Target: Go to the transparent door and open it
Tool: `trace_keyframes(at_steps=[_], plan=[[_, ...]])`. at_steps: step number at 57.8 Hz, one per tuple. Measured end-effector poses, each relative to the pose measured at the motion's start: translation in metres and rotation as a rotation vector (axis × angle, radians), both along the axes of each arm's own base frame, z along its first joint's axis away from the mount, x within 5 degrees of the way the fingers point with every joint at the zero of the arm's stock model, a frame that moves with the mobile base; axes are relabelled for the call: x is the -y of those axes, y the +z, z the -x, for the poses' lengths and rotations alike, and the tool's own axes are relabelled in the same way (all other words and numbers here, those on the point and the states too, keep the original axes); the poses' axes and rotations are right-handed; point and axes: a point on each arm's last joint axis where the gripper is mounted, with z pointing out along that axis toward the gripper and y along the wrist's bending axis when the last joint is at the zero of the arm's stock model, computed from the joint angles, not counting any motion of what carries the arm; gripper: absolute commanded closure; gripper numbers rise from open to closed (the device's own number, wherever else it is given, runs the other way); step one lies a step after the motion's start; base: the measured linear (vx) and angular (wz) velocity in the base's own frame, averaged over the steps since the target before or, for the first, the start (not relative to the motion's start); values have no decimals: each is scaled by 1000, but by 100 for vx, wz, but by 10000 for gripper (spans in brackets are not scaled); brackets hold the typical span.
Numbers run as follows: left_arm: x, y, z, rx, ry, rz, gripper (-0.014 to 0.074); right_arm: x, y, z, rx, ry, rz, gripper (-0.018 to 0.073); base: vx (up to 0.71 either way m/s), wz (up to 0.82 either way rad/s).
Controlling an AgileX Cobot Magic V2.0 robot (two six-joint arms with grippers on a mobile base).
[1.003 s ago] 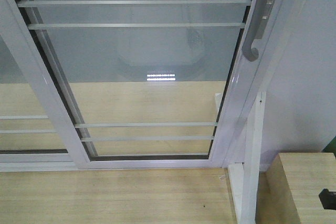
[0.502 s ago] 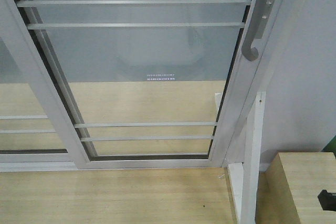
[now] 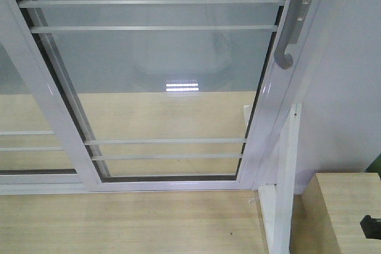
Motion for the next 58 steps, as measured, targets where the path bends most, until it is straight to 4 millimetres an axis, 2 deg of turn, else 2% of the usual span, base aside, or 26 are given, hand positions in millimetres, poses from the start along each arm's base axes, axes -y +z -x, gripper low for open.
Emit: trace_keyframes(at_steps=[15, 24, 34, 40, 46, 58], plan=[[0, 0, 0, 1, 0, 0, 603, 0, 0, 0, 1, 0, 0, 568, 0, 0], [0, 6, 1, 67, -3, 6, 603, 0, 4, -1, 45, 4, -7, 566, 0, 0], [1, 26, 8, 293, -19, 40, 603, -2, 15, -1, 166, 6, -166, 565, 0, 0], [1, 38, 15, 456, -37, 69, 603, -2, 18, -1, 177, 6, -188, 565, 0, 0], [1, 47, 21, 569, -75, 137, 603, -2, 34, 1, 222, 11, -187, 565, 0, 0], [3, 51, 22, 540, -207, 384, 603, -2, 97, 18, 389, 20, -80, 565, 0, 0]])
